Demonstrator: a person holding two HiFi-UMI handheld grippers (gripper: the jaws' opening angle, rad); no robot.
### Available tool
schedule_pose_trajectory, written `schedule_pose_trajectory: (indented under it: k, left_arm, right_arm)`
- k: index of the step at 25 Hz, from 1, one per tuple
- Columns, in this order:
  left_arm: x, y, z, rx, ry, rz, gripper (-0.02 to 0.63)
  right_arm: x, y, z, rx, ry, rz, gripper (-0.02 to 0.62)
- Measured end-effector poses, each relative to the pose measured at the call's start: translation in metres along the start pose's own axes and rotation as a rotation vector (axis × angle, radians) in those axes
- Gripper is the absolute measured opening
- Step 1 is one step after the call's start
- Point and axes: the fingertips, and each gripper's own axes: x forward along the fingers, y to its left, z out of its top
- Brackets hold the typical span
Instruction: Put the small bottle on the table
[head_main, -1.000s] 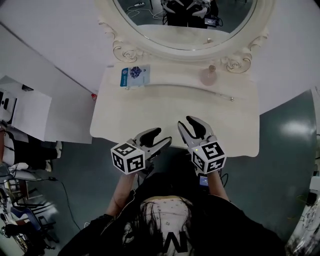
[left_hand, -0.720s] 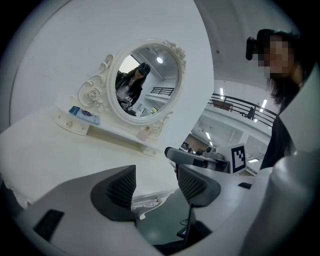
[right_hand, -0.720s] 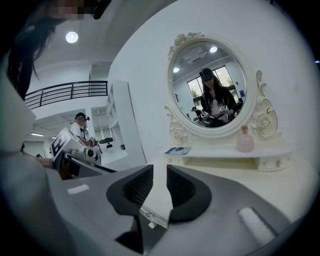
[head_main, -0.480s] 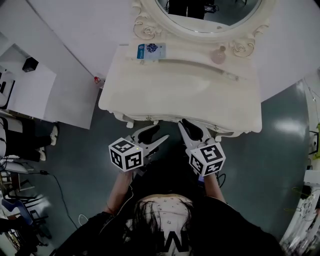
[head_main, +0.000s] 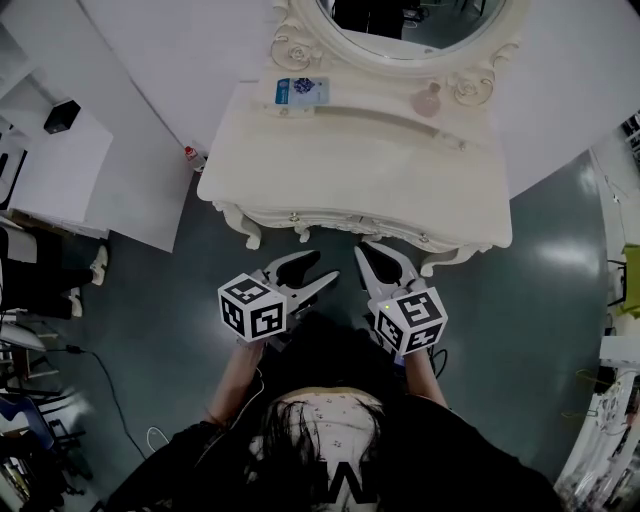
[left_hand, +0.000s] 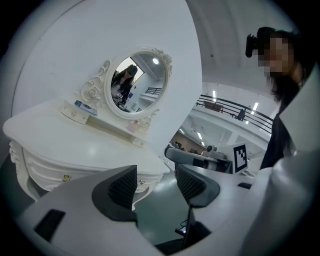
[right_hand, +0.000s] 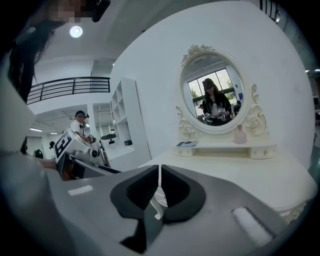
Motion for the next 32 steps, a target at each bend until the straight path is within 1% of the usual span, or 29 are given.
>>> schedule_pose_trajectory:
  k: [6,8,16,17,24,32]
  left_arm:
    - [0.002,-0.030,-0.010,0.011,-0.010,0.005,0.243]
    - [0.006,-0.046,-0.017,0.021,-0.016,0.008,0.177]
    - [0.023,-0.123,-0.071,0.034,-0.025,0.010,0.104]
    - [0.023,-0.133,-0.079,0.036,-0.022,0.009,0.104]
    - [0.019,-0.185,-0.121,0.063,-0.019,0.018,0.094]
    - [0.013,-0.215,-0.146,0.082,-0.014,0.011,0.094]
  right_arm:
    - [-0.036,0.006,-0.004,-0.012,0.000,0.014,0.026]
    - [-0.056,0.006,-0.009,-0.009,0.003,0.011,0.026]
    - [-0.144,0.003,-0.043,0.002,0.016,0.021,0.021]
    - [-0.154,0.004,-0.045,0.001,0.014,0.023,0.011]
    - [-0.213,0.018,-0.064,-0.026,0.006,0.040,0.011]
    - [-0.247,0.036,-0.075,-0.071,0.001,0.061,0.009]
